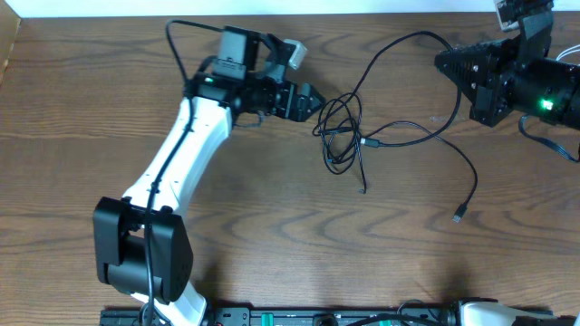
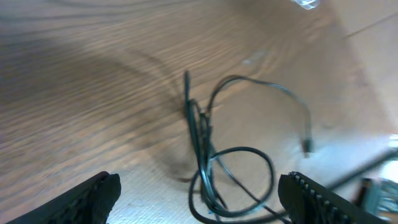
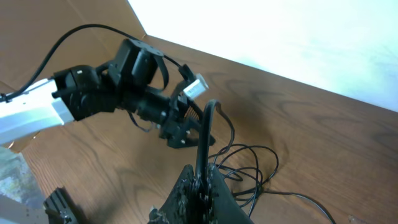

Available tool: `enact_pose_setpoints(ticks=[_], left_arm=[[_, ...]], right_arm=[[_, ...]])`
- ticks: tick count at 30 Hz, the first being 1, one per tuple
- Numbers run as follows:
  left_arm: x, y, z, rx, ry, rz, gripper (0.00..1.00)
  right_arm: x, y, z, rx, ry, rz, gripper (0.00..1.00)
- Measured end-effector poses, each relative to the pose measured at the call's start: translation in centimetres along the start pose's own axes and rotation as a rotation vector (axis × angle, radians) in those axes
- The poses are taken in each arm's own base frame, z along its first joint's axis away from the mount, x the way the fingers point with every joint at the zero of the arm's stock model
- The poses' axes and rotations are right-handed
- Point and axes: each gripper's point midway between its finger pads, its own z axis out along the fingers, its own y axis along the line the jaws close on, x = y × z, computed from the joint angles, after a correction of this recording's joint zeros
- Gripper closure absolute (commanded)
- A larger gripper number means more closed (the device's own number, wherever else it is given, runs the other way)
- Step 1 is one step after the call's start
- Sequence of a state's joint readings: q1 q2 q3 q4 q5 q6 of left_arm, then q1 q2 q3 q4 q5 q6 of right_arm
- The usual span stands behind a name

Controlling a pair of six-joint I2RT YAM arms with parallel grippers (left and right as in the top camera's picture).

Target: Untangle cables

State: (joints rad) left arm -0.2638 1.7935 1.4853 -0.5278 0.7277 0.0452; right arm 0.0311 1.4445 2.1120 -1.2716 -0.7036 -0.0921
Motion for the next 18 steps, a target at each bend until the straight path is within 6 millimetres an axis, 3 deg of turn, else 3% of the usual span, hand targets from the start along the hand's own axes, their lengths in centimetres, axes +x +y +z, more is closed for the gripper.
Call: enact_pose_setpoints(ticks=[7, 12, 18], left_arm=[[1.0, -2.3, -1.3, 0.203, 0.024, 0.017, 0.13], [2.2, -4.3, -0.4, 0.266, 0.056, 0.097, 0.13], [3.9, -4.7, 1.5, 0.261, 0.08, 0.153, 0.14]], right_arm=[[0.2, -0.6, 0.7, -0.001, 0.015, 0.013, 0.99], [0.2, -0.6, 0.8, -0.002, 0.02, 0.017, 0.99], [0.2, -0.6, 0.8, -0.002, 0.02, 0.017, 0.99]])
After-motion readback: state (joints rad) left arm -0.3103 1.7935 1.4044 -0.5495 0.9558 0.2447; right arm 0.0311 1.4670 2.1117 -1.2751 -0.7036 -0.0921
